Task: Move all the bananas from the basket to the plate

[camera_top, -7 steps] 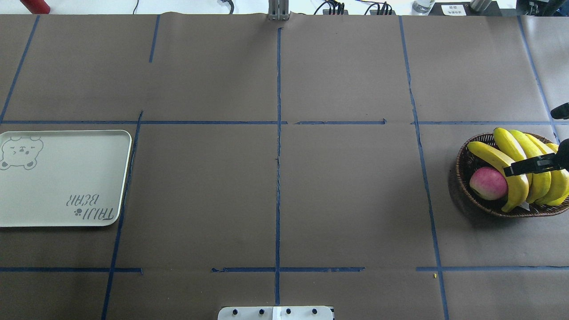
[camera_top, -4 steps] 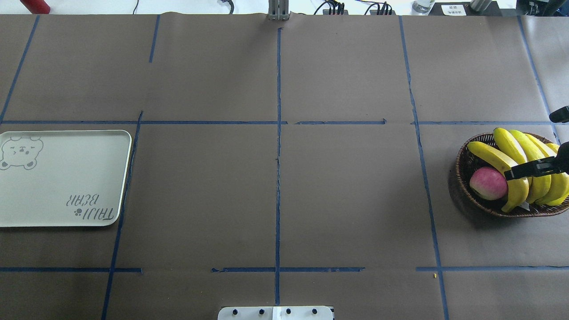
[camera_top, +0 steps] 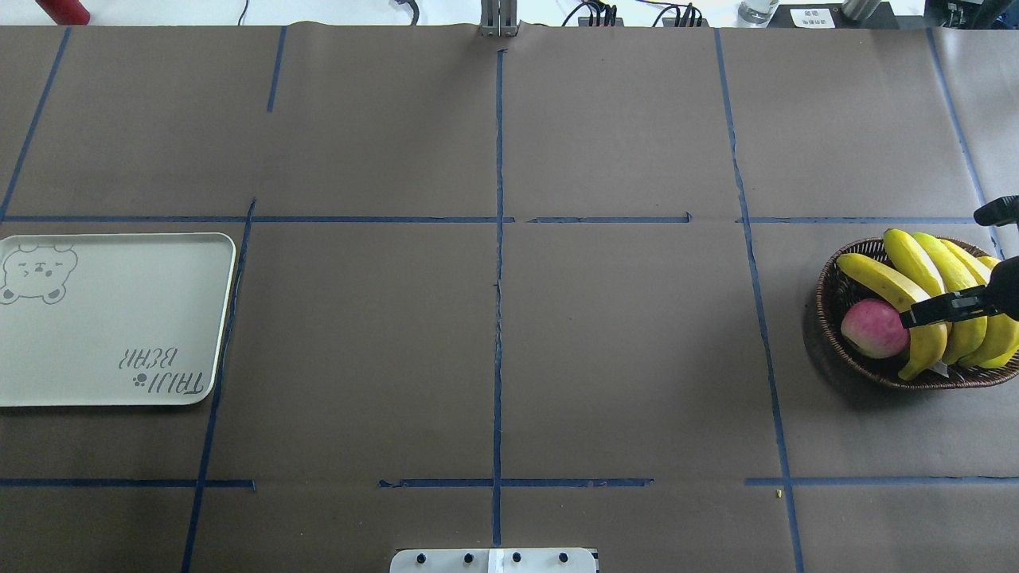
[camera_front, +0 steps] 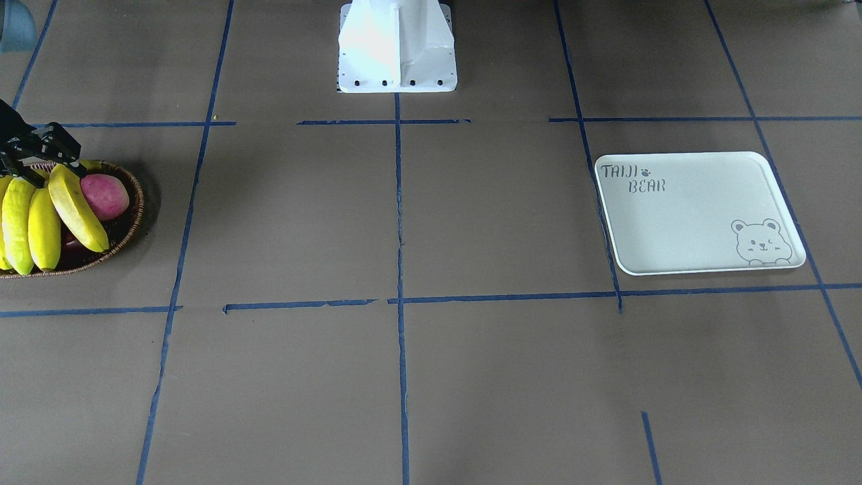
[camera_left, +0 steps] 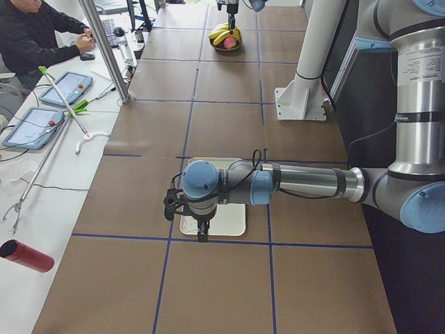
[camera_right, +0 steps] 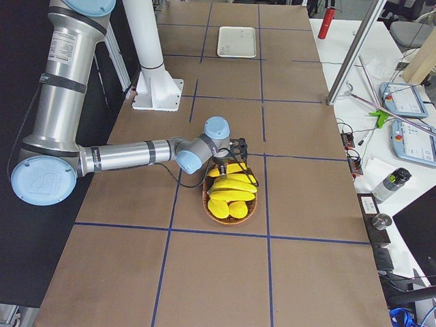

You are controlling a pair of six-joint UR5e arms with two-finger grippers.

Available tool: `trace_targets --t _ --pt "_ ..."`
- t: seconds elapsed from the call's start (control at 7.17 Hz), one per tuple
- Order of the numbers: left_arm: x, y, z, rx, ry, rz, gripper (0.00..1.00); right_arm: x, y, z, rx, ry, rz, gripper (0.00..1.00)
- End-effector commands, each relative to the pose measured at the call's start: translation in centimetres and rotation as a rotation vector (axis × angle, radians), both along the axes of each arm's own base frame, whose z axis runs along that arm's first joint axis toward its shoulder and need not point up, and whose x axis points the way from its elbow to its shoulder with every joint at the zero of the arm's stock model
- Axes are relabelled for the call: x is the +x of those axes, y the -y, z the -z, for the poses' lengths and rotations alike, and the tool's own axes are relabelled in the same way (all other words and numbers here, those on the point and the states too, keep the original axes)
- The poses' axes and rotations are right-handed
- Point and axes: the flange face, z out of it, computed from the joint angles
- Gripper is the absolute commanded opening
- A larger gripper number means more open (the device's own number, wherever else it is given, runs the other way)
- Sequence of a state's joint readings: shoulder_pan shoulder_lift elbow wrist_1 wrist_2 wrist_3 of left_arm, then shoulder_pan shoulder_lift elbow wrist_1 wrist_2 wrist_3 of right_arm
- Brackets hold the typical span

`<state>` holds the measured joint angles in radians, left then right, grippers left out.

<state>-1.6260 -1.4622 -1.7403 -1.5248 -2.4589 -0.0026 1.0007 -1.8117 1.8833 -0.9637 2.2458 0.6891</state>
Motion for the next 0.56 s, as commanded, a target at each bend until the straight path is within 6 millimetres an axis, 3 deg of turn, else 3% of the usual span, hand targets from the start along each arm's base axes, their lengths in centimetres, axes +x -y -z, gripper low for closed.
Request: trace_targets --t 0.0,0.14,0.42 --pt "0.0 0.1 0.5 0.009 0.000 0.000 1.00 -0.2 0.0 0.1 0.004 0.002 0.007 0.30" --pt "0.0 0.1 0.5 0.009 0.000 0.000 1.00 -0.2 0.0 0.5 0.011 0.011 0.008 0.22" --pt "-0.1 0.0 0.4 0.008 0.000 0.002 1.00 0.2 -0.4 1.5 0.013 0.041 0.021 0.19"
